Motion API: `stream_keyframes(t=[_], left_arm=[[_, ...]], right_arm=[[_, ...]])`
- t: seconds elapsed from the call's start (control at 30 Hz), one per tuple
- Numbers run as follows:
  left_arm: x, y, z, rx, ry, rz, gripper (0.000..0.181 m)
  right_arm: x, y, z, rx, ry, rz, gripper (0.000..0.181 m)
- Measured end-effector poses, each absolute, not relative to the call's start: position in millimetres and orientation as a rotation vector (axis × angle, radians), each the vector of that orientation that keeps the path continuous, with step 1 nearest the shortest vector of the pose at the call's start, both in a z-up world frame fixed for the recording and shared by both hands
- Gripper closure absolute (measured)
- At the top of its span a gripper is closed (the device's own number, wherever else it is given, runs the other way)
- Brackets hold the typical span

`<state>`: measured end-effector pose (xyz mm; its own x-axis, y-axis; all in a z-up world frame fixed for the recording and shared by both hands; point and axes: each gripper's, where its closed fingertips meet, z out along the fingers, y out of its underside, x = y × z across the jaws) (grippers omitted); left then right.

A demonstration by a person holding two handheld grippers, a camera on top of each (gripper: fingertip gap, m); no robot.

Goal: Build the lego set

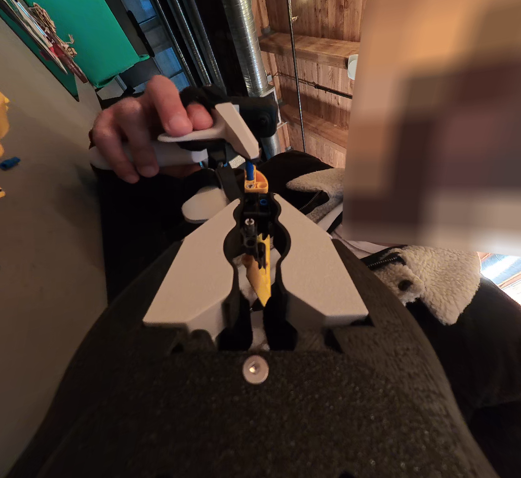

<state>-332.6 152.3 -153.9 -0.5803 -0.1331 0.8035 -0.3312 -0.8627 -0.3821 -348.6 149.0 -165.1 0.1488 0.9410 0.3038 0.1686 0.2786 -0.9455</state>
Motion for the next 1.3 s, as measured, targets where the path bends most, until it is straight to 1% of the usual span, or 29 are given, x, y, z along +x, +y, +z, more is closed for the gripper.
stream_keyframes(t=[0.03, 0.07, 0.4, 0.43, 0.47, 0.57, 0.63, 0.67, 0.7, 0.73, 0.77, 0.8, 0.83, 0.87, 0.9, 0.93, 0.97, 1.03, 1.1, 1.13, 1.17, 1.23, 1.3], left_arm=[[-333, 152, -153, 1.376, -0.775, 2.585, 0.166], [-333, 153, -154, 1.380, -0.777, 2.588, 0.166], [-334, 164, -150, 1.405, -0.733, 2.673, 0.165], [-334, 162, -149, 1.395, -0.749, 2.667, 0.165], [-332, 158, -149, 1.398, -0.773, 2.666, 0.165], [-325, 163, -149, 1.463, -0.765, 2.715, 0.166], [-327, 169, -146, 1.483, -0.766, 2.758, 0.166], [-333, 168, -139, 1.417, -0.773, 2.787, 0.166], [-338, 167, -132, 1.358, -0.777, 2.829, 0.166], [-343, 167, -125, 1.309, -0.785, 2.875, 0.166], [-350, 168, -115, 1.224, -0.773, 2.934, 0.166], [-361, 171, -102, 1.100, -0.735, 3.007, 0.166], [-371, 174, -93, 0.998, -0.706, 3.062, 0.166], [-376, 175, -89, 0.951, -0.703, 3.090, 0.166], [-377, 174, -88, 0.950, -0.716, 3.105, 0.166], [-376, 174, -88, 0.966, -0.735, 3.116, 0.166], [-376, 174, -88, 0.989, -0.758, 3.131, 0.166], [-374, 178, -89, 1.109, -0.838, 3.182, 0.166], [-373, 177, -90, 1.205, -0.952, 3.203, 0.166], [-371, 175, -91, 1.254, -1.015, 3.212, 0.166], [-368, 174, -93, 1.318, -1.089, 3.204, 0.166], [-365, 173, -94, 1.388, -1.177, 3.199, 0.166], [-364, 181, -96, 1.462, -1.162, 3.216, 0.166]], right_arm=[[-349, 150, -165, -1.182, -1.307, 0.806, 0.101], [-347, 153, -165, -1.199, -1.304, 0.791, 0.108], [-350, 165, -164, -1.256, -1.248, 0.734, 0.109], [-342, 179, -164, -1.304, -1.209, 0.641, 0.143], [-340, 178, -162, -1.267, -1.220, 0.626, 0.150], [-333, 182, -161, -1.259, -1.235, 0.588, 0.149], [-329, 186, -165, -1.284, -1.197, 0.603, 0.165], [-329, 184, -163, -1.279, -1.181, 0.637, 0.166], [-328, 183, -161, -1.278, -1.173, 0.648, 0.161], [-326, 183, -158, -1.278, -1.148, 0.662, 0.151], [-327, 184, -154, -1.278, -1.115, 0.697, 0.135], [-331, 181, -149, -1.270, -1.087, 0.760, 0.114], [-336, 175, -141, -1.247, -1.064, 0.837, 0.103], [-342, 167, -130, -1.208, -1.037, 0.918, 0.098], [-347, 160, -119, -1.171, -1.013, 0.993, 0.100], [-351, 153, -112, -1.160, -1.010, 1.065, 0.113], [-354, 146, -109, -1.174, -1.015, 1.160, 0.131], [-353, 147, -108, -1.270, -0.958, 1.334, 0.133], [-350, 151, -116, -1.371, -0.928, 1.412, 0.132], [-350, 156, -123, -1.435, -0.910, 1.393, 0.136], [-350, 155, -128, -1.467, -0.919, 1.390, 0.146], [-352, 152, -131, -1.485, -0.935, 1.388, 0.152], [-352, 152, -132, -1.491, -0.939, 1.358, 0.172]])
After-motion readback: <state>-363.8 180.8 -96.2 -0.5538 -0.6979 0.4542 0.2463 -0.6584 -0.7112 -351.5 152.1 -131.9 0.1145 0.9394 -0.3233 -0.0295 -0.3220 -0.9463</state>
